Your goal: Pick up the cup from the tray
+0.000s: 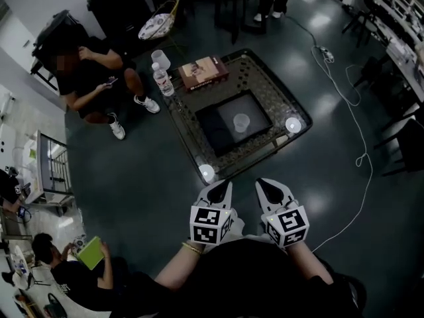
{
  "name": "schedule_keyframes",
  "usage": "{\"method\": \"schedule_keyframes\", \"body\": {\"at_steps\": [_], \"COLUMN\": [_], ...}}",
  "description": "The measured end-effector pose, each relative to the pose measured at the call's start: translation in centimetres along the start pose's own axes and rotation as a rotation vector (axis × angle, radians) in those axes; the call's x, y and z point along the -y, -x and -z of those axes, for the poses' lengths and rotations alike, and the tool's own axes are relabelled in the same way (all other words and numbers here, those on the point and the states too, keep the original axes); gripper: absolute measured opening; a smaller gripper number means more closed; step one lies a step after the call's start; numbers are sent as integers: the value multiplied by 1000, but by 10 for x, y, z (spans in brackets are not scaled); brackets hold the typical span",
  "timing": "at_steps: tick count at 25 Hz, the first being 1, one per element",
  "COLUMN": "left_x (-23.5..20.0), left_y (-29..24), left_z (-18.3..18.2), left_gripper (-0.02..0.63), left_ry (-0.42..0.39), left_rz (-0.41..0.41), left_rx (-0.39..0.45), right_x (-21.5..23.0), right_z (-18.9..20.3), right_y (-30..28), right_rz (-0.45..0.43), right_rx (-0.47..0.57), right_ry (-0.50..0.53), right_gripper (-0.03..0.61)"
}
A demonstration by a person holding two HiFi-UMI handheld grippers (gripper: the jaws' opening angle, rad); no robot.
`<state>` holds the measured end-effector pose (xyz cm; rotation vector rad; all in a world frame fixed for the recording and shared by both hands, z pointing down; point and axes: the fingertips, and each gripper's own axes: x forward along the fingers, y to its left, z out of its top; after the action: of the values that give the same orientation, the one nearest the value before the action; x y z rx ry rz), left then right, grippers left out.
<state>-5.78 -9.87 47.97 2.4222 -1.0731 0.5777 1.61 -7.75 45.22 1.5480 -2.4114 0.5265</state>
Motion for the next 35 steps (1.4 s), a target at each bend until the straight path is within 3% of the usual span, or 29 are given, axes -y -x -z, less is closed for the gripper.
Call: {"method": "schedule_keyframes", "body": {"at_steps": [12, 18, 27, 35], "left_x": [-36, -51, -62, -70], "left_y": [-51, -75, -126, -184], "left_z": [-21, -14, -10, -12], "left_gripper": [12, 14, 21, 188], "left_ry": [-14, -11, 29, 14], "left_rz": [76, 60, 60, 16], "left_rx": [-35, -62, -90, -155], "right_x": [32, 42, 65, 106], "right_z": [-14, -6, 3, -8], "right_y": [-50, -56, -80, -110], "right_rz": [79, 103, 56, 14], "right_rx": [-38, -83, -136, -159], "right_ry": [-27, -53, -59, -56], "right_gripper": [12, 12, 12, 12]}}
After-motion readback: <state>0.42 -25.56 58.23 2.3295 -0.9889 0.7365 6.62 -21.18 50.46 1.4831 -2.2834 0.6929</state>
